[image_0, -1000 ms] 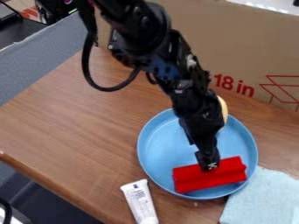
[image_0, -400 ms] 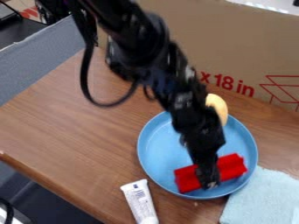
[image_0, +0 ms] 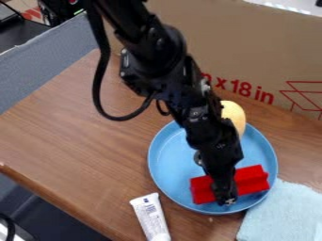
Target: Move the red object to the left side of the table
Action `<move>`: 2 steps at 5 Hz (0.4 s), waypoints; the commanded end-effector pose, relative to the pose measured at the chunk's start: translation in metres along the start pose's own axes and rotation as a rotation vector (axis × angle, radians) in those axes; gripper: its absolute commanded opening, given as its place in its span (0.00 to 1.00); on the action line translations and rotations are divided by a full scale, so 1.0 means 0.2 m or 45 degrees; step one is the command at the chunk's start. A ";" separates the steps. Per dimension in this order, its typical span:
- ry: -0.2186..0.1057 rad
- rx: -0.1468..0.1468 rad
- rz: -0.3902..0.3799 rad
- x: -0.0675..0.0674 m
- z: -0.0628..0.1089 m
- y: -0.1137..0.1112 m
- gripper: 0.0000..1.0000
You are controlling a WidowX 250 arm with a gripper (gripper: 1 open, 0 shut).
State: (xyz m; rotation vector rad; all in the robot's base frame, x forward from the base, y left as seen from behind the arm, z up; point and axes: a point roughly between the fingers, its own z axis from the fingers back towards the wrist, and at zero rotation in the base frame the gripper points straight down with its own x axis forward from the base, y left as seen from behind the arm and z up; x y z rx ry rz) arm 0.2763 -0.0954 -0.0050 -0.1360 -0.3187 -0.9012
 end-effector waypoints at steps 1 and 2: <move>-0.061 0.029 -0.002 0.00 0.03 0.07 0.00; -0.068 0.001 -0.002 -0.03 0.02 0.04 0.00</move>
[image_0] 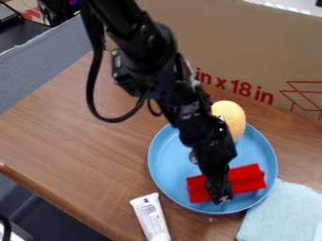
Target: Move the red object to the left side of the table
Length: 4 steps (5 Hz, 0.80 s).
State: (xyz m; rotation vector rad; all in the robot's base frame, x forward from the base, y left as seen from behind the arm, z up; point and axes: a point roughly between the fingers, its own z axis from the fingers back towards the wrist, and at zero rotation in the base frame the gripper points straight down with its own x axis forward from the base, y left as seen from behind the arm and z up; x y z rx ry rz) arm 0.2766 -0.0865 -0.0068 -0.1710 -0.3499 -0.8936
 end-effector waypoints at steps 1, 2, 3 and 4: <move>0.006 0.020 -0.004 -0.01 0.01 0.03 0.00; 0.008 0.025 -0.009 0.00 -0.06 -0.01 0.00; 0.011 0.019 -0.010 -0.04 -0.07 -0.03 0.00; 0.020 0.020 -0.004 -0.06 -0.09 -0.06 0.00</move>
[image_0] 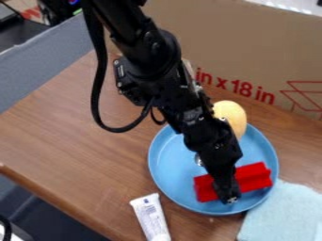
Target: Move the red object to the left side of the table
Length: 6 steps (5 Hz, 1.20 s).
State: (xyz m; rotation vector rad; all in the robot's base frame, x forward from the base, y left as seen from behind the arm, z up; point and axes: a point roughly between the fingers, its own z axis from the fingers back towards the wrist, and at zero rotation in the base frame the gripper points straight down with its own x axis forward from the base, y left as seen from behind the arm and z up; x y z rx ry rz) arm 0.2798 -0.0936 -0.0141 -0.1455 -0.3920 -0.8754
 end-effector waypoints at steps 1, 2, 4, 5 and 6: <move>0.041 -0.046 -0.006 -0.02 0.00 -0.02 0.00; 0.052 -0.047 -0.003 -0.01 0.02 -0.02 0.00; 0.054 -0.059 0.026 0.00 0.05 -0.03 0.00; 0.057 -0.072 0.020 0.04 0.03 0.00 0.00; 0.053 -0.073 0.032 0.01 0.01 -0.01 0.00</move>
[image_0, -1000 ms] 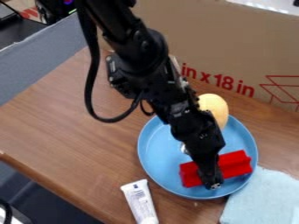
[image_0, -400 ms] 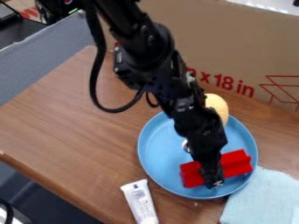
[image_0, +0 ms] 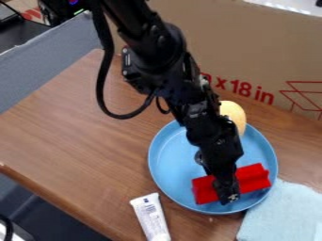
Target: Move the red object to the left side of the table
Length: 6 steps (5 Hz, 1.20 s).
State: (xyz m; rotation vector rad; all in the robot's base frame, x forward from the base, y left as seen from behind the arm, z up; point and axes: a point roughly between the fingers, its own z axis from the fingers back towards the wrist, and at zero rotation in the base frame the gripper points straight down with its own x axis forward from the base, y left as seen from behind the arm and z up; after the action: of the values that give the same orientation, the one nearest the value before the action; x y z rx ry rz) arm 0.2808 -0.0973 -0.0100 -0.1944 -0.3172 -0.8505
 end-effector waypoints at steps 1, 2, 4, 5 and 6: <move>-0.002 0.006 -0.026 0.04 -0.04 0.01 0.00; -0.009 0.009 -0.023 -0.03 -0.01 0.01 0.00; -0.024 -0.038 -0.008 -0.05 -0.01 0.05 0.00; -0.049 -0.052 -0.003 0.01 -0.02 0.03 0.00; -0.075 -0.063 -0.016 0.00 -0.08 0.01 0.00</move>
State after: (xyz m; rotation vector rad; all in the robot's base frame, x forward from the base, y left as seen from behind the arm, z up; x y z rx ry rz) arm 0.2919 -0.0983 -0.0147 -0.2751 -0.3651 -0.8203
